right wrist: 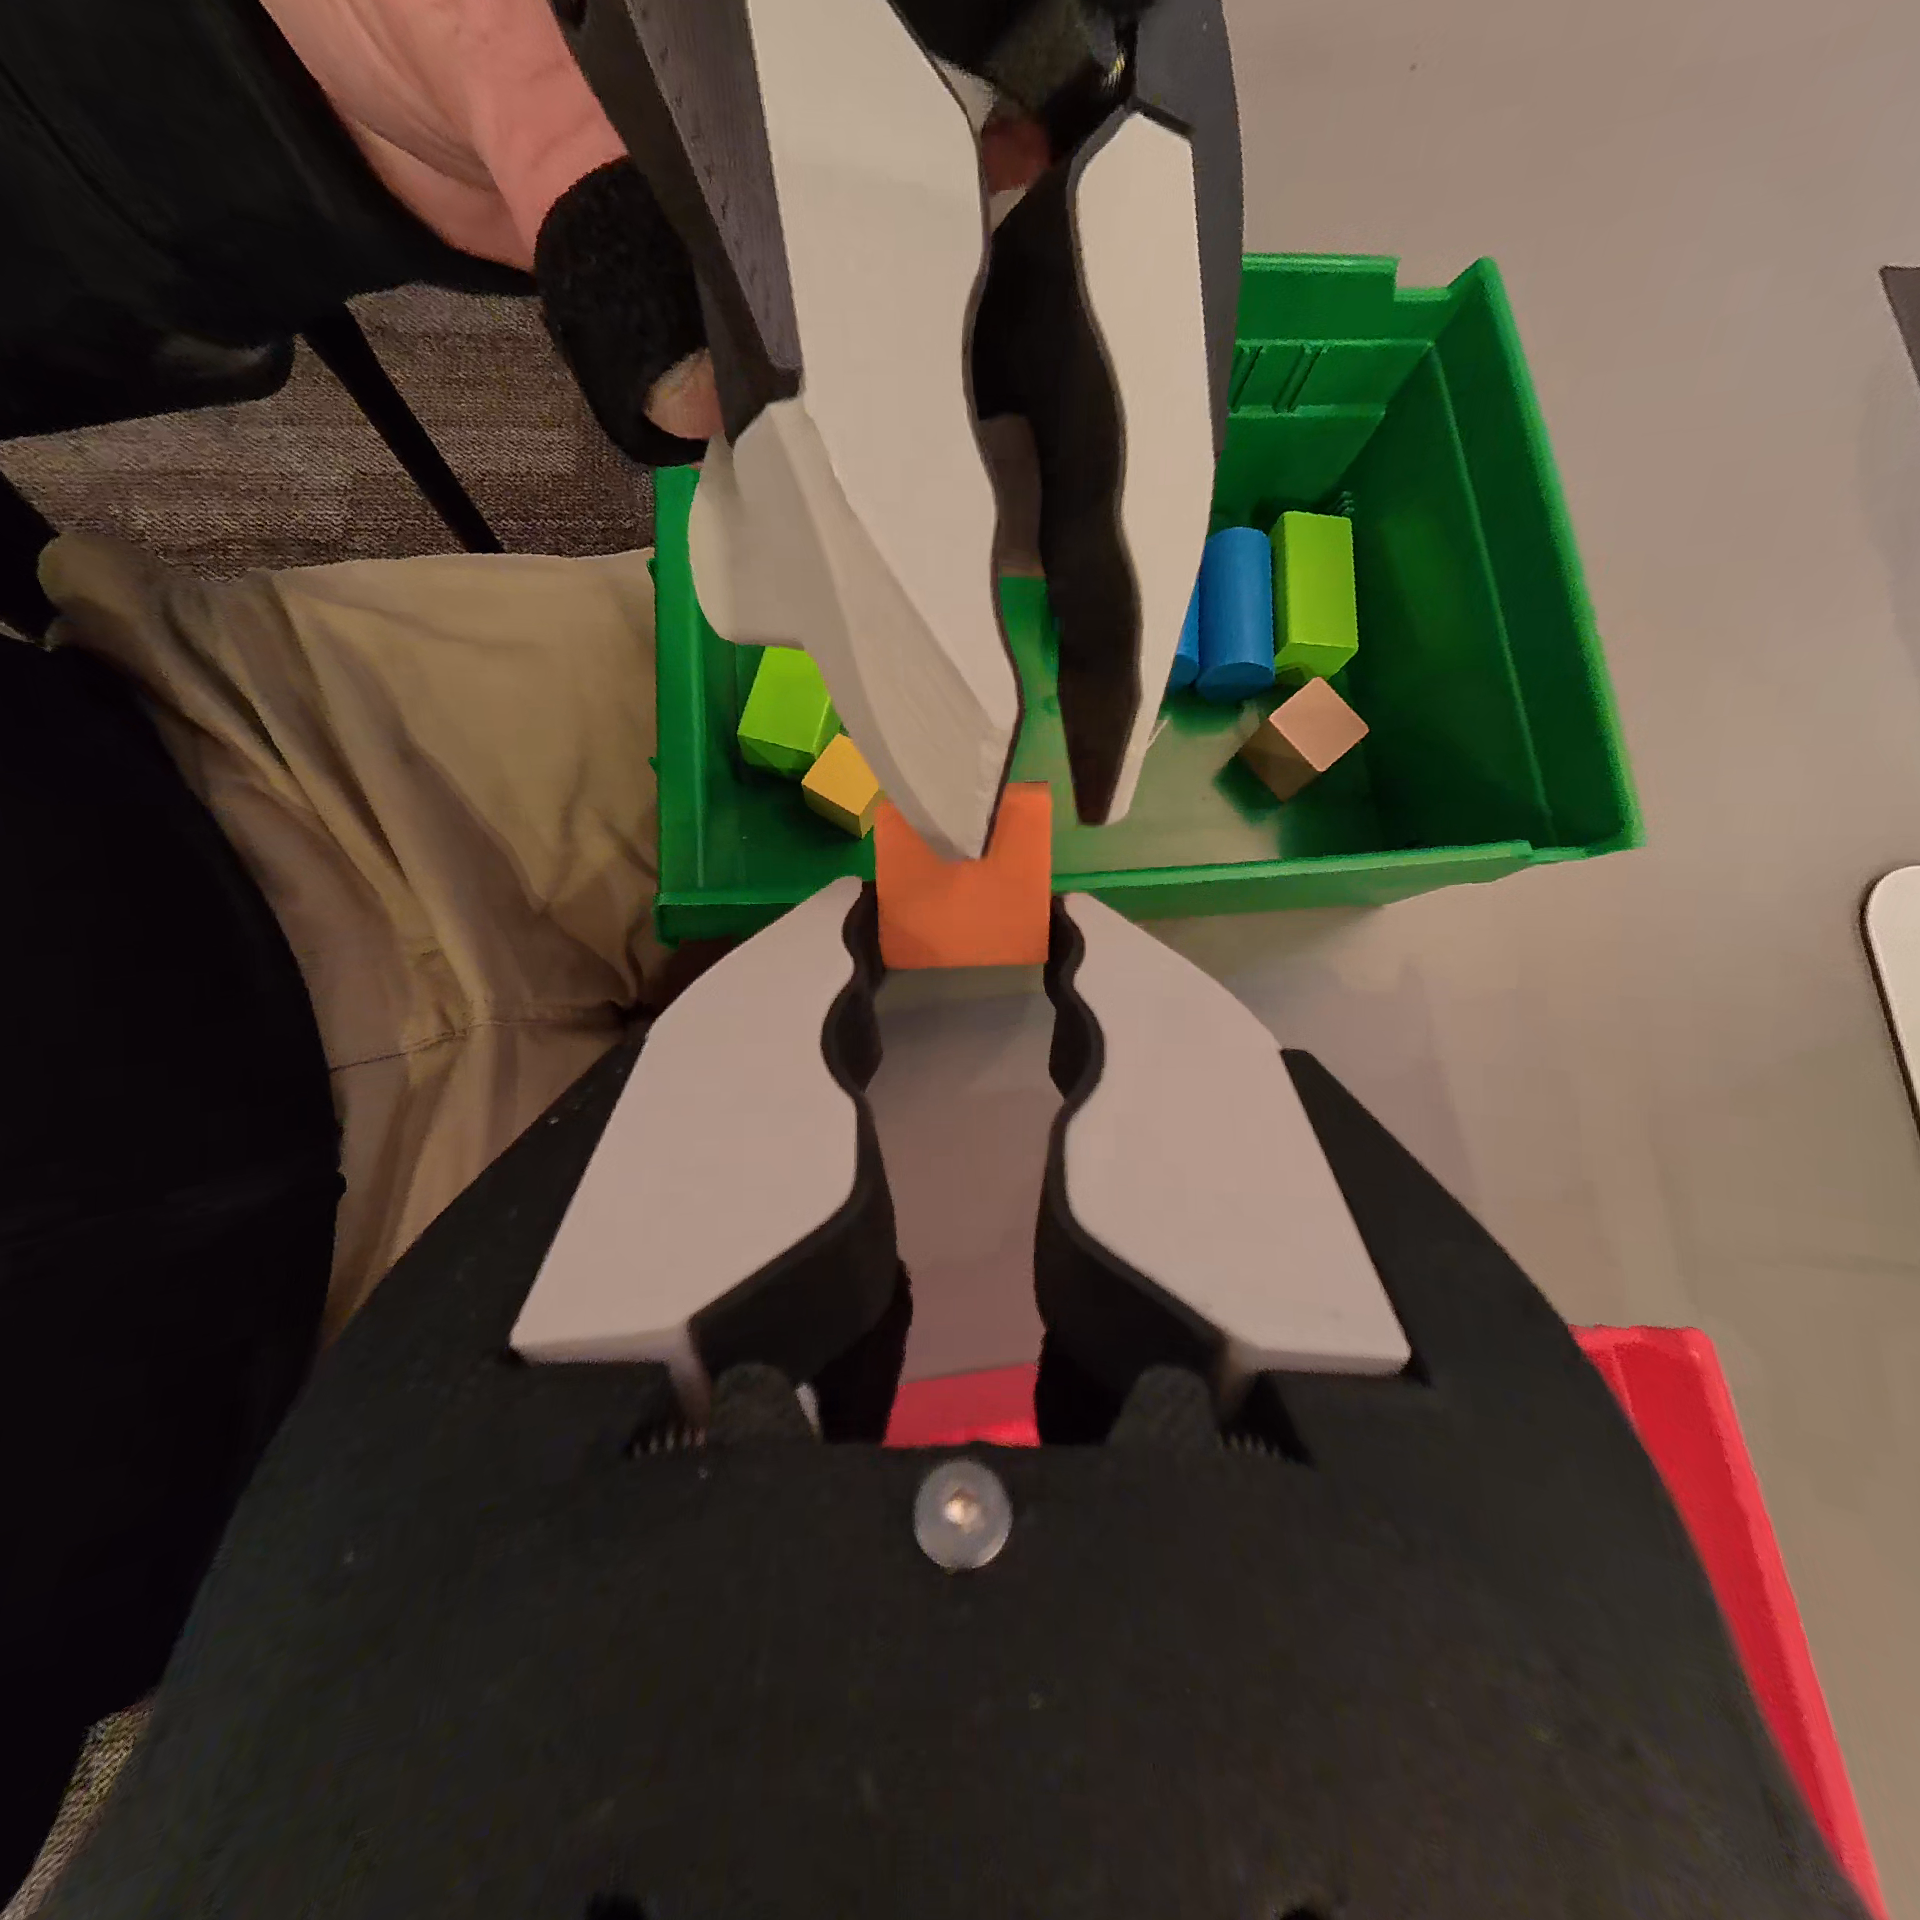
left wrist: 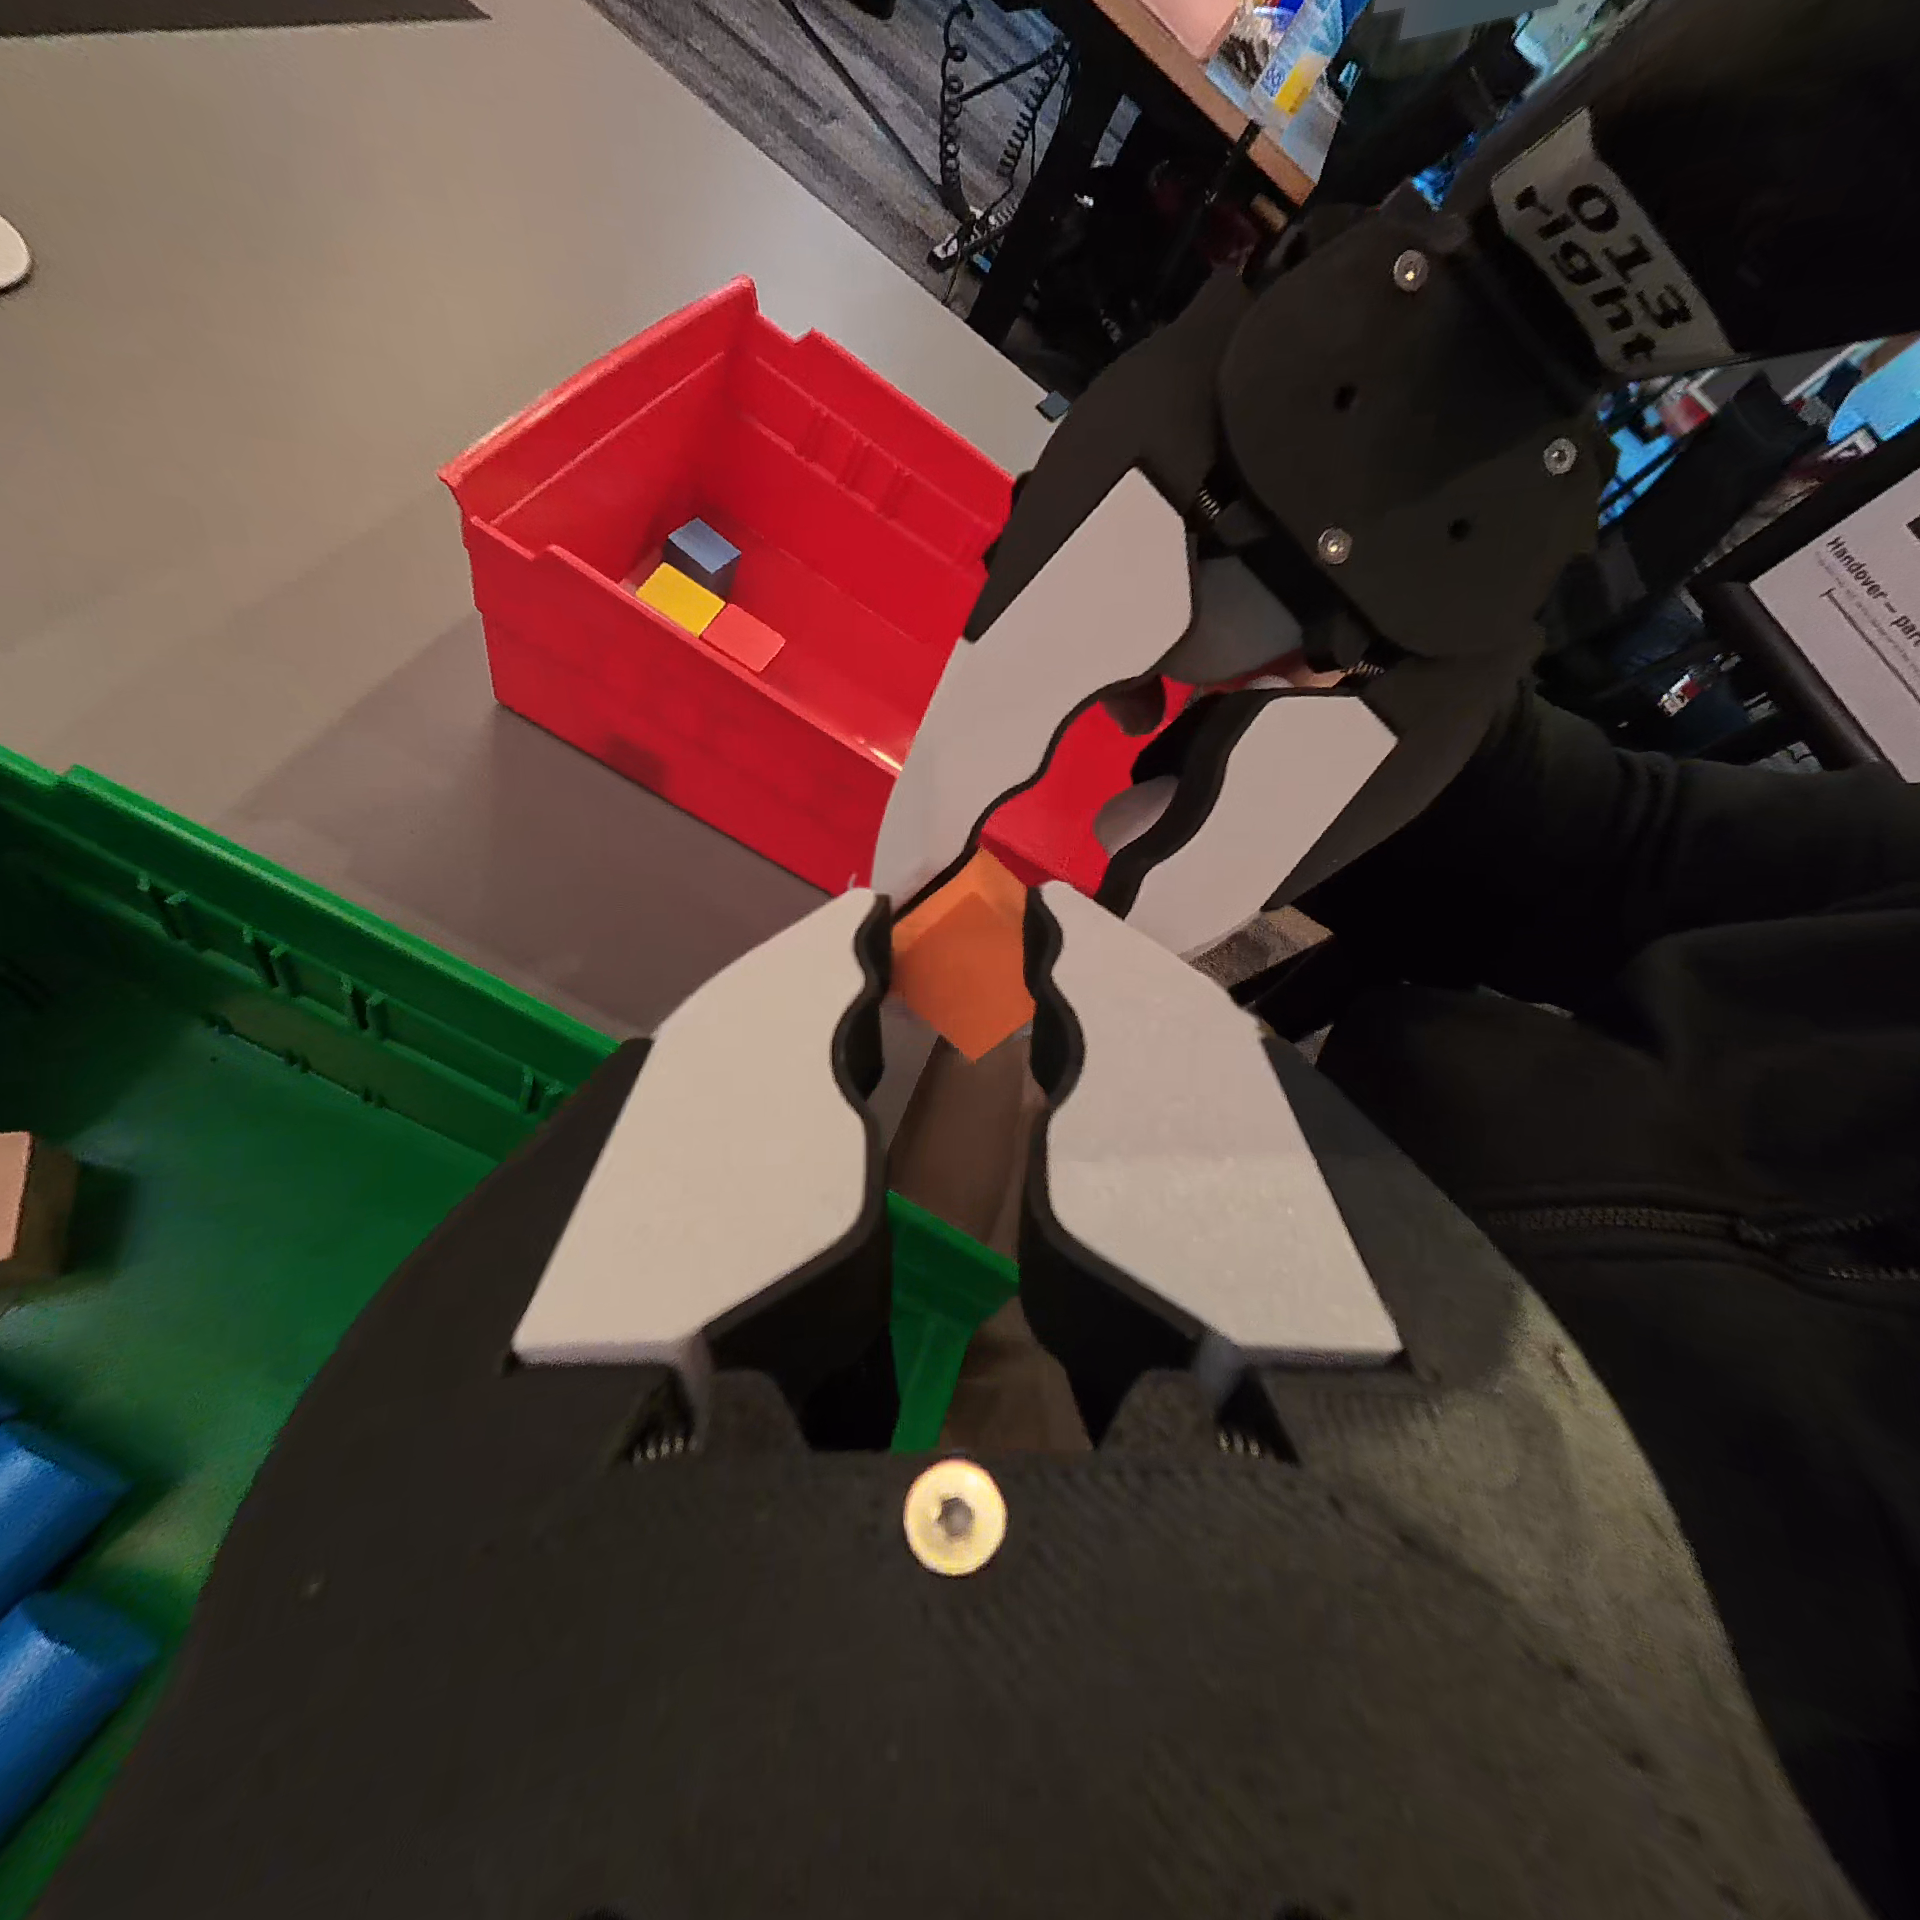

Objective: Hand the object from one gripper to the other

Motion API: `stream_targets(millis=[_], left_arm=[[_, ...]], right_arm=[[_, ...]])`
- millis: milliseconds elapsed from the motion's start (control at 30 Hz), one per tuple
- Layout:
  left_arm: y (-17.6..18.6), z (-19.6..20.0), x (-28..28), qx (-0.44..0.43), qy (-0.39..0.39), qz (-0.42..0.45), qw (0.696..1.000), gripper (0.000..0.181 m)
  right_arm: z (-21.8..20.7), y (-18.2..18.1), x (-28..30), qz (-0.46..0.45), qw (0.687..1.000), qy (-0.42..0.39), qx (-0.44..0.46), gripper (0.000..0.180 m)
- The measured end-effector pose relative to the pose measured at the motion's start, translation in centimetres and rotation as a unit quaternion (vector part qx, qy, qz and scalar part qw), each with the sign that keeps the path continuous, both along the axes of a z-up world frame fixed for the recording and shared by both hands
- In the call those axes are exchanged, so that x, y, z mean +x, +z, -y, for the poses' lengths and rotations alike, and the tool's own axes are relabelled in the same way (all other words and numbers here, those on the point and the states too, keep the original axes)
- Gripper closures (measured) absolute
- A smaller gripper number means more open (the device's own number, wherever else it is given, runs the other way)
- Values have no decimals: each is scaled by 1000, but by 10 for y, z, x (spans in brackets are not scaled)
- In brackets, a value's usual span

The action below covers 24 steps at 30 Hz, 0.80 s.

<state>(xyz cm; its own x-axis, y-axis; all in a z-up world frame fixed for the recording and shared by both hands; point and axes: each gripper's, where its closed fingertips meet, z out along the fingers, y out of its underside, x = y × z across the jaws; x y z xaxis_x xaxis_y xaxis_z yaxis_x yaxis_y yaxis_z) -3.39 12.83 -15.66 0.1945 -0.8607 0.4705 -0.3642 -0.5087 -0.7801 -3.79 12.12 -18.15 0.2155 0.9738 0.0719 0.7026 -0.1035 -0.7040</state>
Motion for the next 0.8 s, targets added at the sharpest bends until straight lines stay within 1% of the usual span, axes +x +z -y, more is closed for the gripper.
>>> stream_targets(millis=[33,133,233,333,400,533,700,800], left_arm=[[2,-3,0,6,8,3,1000,153],[8,-9,-4,46,27,-2,999,153],[11,-12,-9,57,33,-7,998,153],[6,-13,-11,58,35,-21,997,154],[0,-13,-11,61,30,-38,997,155],[-4,-11,-7,61,25,-45,997,156],[-7,-13,-7,58,27,-49,997,157],[-9,-15,-9,58,29,-52,997,156]], right_arm=[[-2,2,4,2,1000,-4,1,150],[-14,10,29,13,999,-33,0,151],[-37,13,72,32,995,-94,-3,151],[-54,-9,128,106,980,-161,-41,151],[-64,-27,166,155,962,-213,-64,151],[-71,-62,214,209,932,-270,-118,151],[-63,-107,251,282,890,-303,-189,151],[-62,-127,259,310,876,-309,-205,151]])
